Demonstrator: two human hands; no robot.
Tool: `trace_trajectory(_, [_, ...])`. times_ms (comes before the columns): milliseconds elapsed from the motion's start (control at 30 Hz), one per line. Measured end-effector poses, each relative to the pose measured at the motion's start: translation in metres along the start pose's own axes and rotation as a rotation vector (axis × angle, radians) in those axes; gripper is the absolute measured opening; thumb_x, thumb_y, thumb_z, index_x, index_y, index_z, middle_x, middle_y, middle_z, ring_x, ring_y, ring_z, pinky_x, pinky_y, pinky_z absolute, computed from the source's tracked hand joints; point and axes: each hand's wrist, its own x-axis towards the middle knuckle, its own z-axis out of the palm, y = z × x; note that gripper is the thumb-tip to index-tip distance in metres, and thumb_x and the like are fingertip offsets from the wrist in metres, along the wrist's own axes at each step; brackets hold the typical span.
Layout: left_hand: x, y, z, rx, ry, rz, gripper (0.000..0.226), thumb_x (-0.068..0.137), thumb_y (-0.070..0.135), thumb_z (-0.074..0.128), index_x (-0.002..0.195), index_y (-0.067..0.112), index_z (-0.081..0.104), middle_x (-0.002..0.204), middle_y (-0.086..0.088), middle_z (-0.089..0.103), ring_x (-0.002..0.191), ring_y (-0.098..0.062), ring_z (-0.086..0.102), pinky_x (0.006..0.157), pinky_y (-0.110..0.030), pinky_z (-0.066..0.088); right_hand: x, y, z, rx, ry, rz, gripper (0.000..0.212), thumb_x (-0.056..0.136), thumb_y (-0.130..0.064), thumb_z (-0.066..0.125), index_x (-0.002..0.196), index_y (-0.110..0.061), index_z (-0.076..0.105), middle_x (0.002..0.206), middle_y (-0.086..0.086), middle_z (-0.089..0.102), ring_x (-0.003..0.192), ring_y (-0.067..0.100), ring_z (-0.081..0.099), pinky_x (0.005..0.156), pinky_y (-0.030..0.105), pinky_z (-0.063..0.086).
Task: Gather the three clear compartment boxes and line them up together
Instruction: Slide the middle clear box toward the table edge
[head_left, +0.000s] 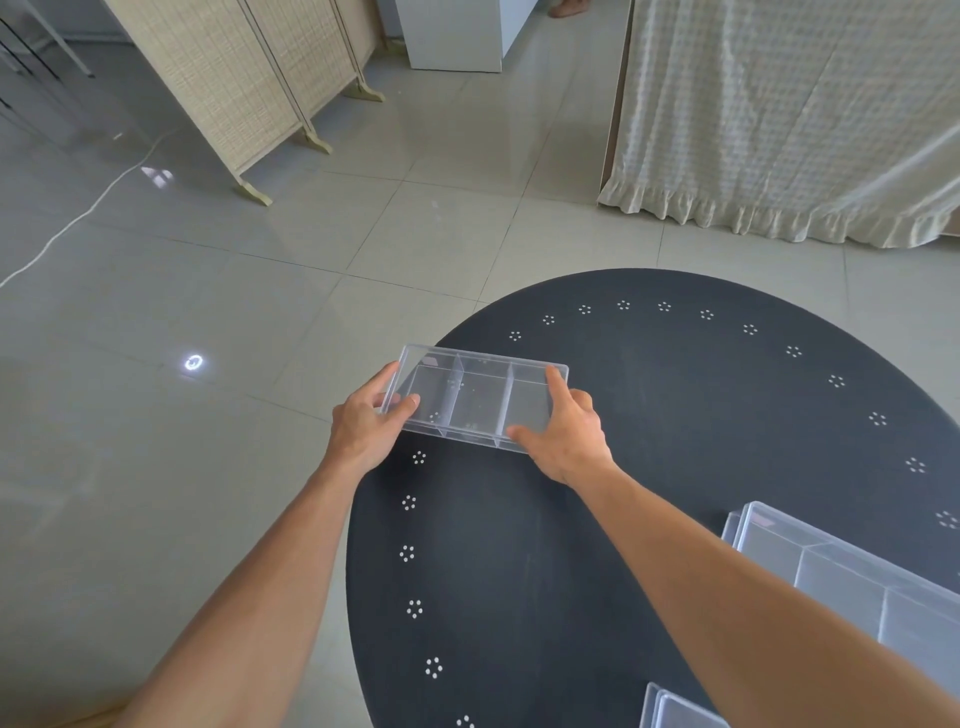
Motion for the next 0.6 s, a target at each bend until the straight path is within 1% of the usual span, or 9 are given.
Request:
trace_trajectory(100, [-0.001,0.002,0.000,0.022,0.022,0.004,0.059,0.084,0.047,0.065,0.139,0.043,0.044,0.122,0.000,0.063,0.115,-0.029,0.060,0.100,-0.046,0.048,0.000,0.000,0.000,0.018,-0.009,0.006,0.085,0.085,-0.031,0.067,0.150,-0.036,0.013,0.144,0.006,0.032,0.108,0.024,0.048,0.079,0.032,0.044])
trace_trajectory(167, [-0.004,0.007,0.000,0.064,0.055,0.009,0.057,0.087,0.043,0.064,0.140,0.039,0.045,0.131,-0.004,0.061,0.120,-0.027,0.056,0.107,-0.039,0.041,-0.002,0.000,-0.002,0.035,-0.012,0.003,0.085,0.084,-0.033,0.067,0.150,-0.037,0.013,0.143,0.005,0.032,0.100,0.020,0.044,0.079,0.032,0.044])
trace_trajectory(200, [-0.006,0.010,0.000,0.077,0.074,0.015,0.057,0.088,0.040,0.063,0.142,0.037,0.044,0.134,-0.004,0.059,0.122,-0.026,0.055,0.107,-0.036,0.038,-0.003,0.000,-0.004,0.039,-0.010,0.002,0.085,0.084,-0.034,0.067,0.150,-0.038,0.014,0.144,0.004,0.031,0.099,0.018,0.042,0.079,0.032,0.043])
trace_trajectory(300, [-0.012,0.017,-0.003,0.064,0.122,0.039,0.057,0.088,0.039,0.062,0.142,0.035,0.044,0.137,-0.005,0.057,0.118,-0.026,0.059,0.106,-0.035,0.038,-0.010,0.002,-0.014,0.037,0.011,-0.003,0.085,0.085,-0.037,0.065,0.151,-0.037,0.012,0.149,0.002,0.027,0.106,0.020,0.045,0.081,0.031,0.043])
trace_trajectory(367, [-0.016,0.021,-0.006,0.052,0.144,0.058,0.056,0.087,0.040,0.063,0.140,0.034,0.046,0.137,-0.006,0.056,0.118,-0.027,0.058,0.106,-0.039,0.041,-0.017,0.003,-0.023,0.039,0.032,-0.005,0.084,0.086,-0.038,0.065,0.152,-0.038,0.013,0.151,0.002,0.025,0.115,0.024,0.051,0.084,0.034,0.047])
trace_trajectory(433, [-0.024,0.029,-0.007,0.051,0.160,0.083,0.055,0.086,0.042,0.063,0.138,0.033,0.048,0.135,-0.006,0.058,0.119,-0.028,0.057,0.105,-0.044,0.042,-0.028,0.006,-0.034,0.028,0.057,-0.009,0.082,0.086,-0.039,0.064,0.151,-0.038,0.014,0.152,0.001,0.024,0.115,0.026,0.053,0.087,0.036,0.048])
trace_trajectory(600, [-0.058,0.057,0.006,0.051,0.164,0.161,0.050,0.084,0.044,0.064,0.132,0.033,0.053,0.131,-0.004,0.060,0.118,-0.028,0.057,0.102,-0.045,0.044,-0.066,0.022,-0.068,0.011,0.132,-0.022,0.076,0.087,-0.040,0.063,0.150,-0.034,0.022,0.152,0.003,0.025,0.117,0.026,0.051,0.082,0.034,0.044])
